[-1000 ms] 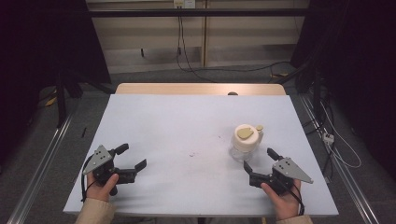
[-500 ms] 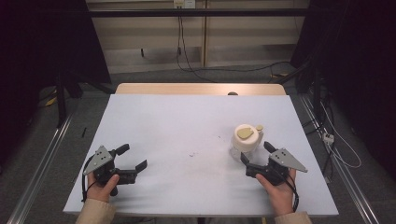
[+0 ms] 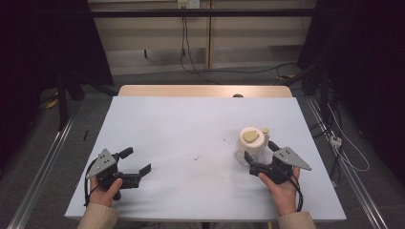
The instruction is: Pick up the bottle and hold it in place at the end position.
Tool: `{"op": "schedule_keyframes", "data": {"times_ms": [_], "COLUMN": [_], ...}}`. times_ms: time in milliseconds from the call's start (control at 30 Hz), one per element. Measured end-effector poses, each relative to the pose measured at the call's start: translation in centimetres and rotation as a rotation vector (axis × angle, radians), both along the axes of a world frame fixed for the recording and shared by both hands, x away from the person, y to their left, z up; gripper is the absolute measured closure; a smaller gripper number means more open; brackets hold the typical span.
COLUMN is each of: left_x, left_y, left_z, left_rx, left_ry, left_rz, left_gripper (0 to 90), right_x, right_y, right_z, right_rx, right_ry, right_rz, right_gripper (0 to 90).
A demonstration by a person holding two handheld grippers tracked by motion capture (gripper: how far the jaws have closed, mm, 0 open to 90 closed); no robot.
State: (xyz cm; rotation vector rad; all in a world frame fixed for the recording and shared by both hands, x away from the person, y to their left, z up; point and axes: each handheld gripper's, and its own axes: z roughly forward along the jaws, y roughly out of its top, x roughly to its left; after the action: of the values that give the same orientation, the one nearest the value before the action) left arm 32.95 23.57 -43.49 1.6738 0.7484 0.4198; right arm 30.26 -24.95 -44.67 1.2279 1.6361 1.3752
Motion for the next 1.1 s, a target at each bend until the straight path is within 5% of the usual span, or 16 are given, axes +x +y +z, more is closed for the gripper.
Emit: {"op": "schedule_keyframes", "data": {"times_ms": [1100], "left_x": [0.1], "left_y": [-0.2], "left_z": [-0.2], "left_rx": [0.010], "left_ry": [0.009], "left_rz": [-0.010], "left_gripper": [3.6], "right_x": [3.1], "right_y": [1.2], "right_z": [-0.9], "right_rx": [-0.007], "right_ry": [0.049], "right_rz": [0.013], "right_gripper": [4.0]}}
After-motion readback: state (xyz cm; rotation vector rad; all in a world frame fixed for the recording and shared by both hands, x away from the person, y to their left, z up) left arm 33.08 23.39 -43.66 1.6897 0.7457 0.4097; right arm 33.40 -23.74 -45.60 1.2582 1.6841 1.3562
